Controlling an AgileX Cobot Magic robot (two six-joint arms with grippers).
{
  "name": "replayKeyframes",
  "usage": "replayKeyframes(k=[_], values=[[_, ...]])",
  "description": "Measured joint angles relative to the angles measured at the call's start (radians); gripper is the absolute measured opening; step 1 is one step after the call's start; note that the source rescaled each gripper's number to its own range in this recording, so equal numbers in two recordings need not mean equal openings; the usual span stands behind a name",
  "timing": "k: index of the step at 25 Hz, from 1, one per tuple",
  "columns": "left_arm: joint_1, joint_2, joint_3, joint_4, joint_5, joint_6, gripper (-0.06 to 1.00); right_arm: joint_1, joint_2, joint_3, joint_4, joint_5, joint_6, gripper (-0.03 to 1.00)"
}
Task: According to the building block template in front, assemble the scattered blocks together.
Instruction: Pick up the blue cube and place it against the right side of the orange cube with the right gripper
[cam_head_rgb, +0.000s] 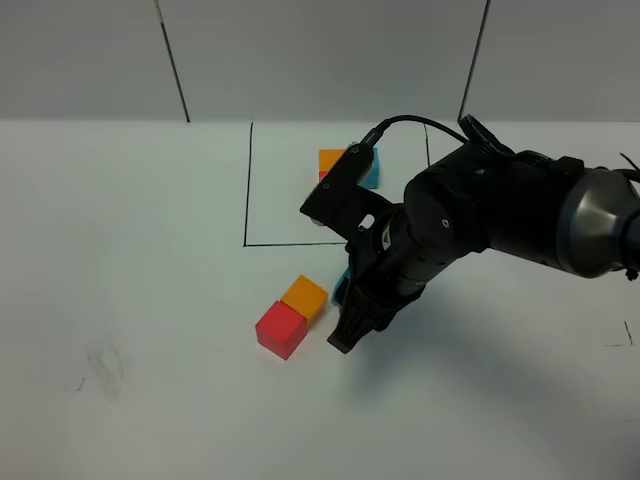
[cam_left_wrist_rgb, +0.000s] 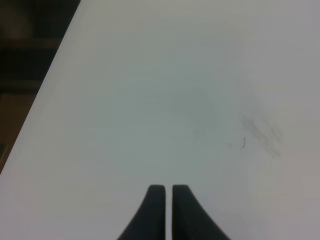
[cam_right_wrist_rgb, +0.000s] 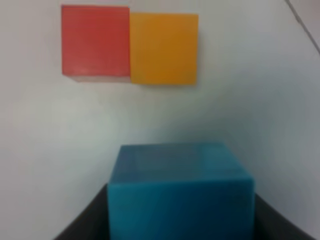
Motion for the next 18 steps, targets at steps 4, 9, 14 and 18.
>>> replayKeyframes(k=[4, 9, 14, 18], values=[[0.0, 0.0, 0.0, 0.0, 0.0, 0.0, 0.0, 0.019, 0.001, -0.009, 0.004, -0.004, -0.002, 0.51], [0.0, 0.0, 0.0, 0.0, 0.0, 0.0, 0.0, 0.02, 0.035, -0.017, 0.011, -0.003, -0.004, 0.51], [0.0, 0.0, 0.0, 0.0, 0.0, 0.0, 0.0, 0.02, 0.096, -0.028, 0.012, -0.007, -0.005, 0.51], [0.0, 0.0, 0.0, 0.0, 0.0, 0.0, 0.0, 0.02, 0.118, -0.029, 0.012, -0.008, -0.005, 0.51]])
